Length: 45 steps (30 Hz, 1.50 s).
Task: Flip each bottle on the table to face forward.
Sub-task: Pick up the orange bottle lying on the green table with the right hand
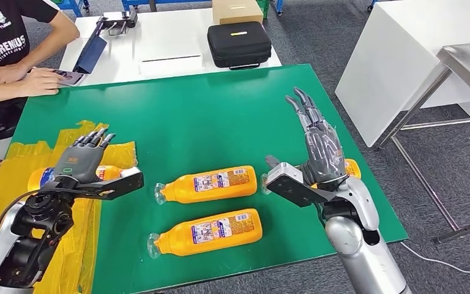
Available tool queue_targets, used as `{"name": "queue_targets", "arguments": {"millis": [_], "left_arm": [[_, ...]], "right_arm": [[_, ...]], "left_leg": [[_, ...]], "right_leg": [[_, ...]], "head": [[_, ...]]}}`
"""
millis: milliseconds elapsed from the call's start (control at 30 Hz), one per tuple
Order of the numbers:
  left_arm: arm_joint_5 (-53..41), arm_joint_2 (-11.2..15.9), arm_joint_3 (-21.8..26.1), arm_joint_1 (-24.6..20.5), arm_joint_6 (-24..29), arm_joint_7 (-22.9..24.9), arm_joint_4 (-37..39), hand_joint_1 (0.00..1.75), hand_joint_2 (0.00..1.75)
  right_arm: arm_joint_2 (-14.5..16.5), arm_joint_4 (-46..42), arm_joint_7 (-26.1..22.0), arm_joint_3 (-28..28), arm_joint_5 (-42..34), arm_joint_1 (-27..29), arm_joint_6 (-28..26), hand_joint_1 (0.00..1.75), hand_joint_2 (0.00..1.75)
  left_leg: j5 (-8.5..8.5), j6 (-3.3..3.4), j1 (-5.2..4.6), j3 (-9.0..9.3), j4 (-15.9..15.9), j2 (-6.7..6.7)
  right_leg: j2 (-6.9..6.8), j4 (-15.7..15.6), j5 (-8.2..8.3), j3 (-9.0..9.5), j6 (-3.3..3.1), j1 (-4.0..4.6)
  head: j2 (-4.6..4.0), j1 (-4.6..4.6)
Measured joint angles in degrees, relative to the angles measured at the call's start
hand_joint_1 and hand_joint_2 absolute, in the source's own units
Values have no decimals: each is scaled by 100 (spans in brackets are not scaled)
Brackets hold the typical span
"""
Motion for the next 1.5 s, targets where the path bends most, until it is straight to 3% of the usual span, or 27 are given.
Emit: {"name": "queue_targets", "arguments": {"millis": [300,500,633,833,967,1233,1500], "left_arm": [[1577,-13,495,527,10,-1055,-927,0,0],[1836,-42,590,645,25,-1236,-1113,0,0],[2680,-131,712,764,109,-1670,-1202,0,175],[4666,-493,1007,1232,112,-2502,-1533,0,175],[5487,-768,1103,1414,-16,-2593,-1848,0,175],[5721,-1044,1095,1471,-48,-2503,-2151,0,175],[5802,-1154,1052,1422,-49,-2428,-2162,0,175]], "right_arm": [[-46,-194,48,-291,344,186,269,0,175],[-113,-203,93,-414,475,225,365,0,175],[-239,-186,282,-427,936,216,927,0,175],[-809,375,-1,-415,1266,-155,2410,0,175],[-1134,1111,-286,-283,1201,-685,2936,0,175],[-1565,2522,-519,292,686,-1585,3377,0,175],[-1847,3293,-378,661,321,-1865,3655,0,175]], "left_leg": [[0,0,2,0,0,-2],[0,0,0,0,0,-1],[0,0,0,0,0,-1],[-1,1,-4,-5,0,-4],[0,2,-5,-5,0,-5],[3,3,-3,-3,1,-6],[2,3,-4,-5,1,-11]], "right_leg": [[-2,0,0,-1,-1,0],[-1,0,0,0,-1,-1],[-1,0,0,2,0,0],[-2,0,0,2,0,-2],[-4,0,5,2,6,-3],[-7,0,7,3,10,-1],[-9,0,6,0,10,-2]], "head": [[-1,1],[-1,2],[-1,0],[0,2],[-1,1],[1,-1],[-1,0]]}}
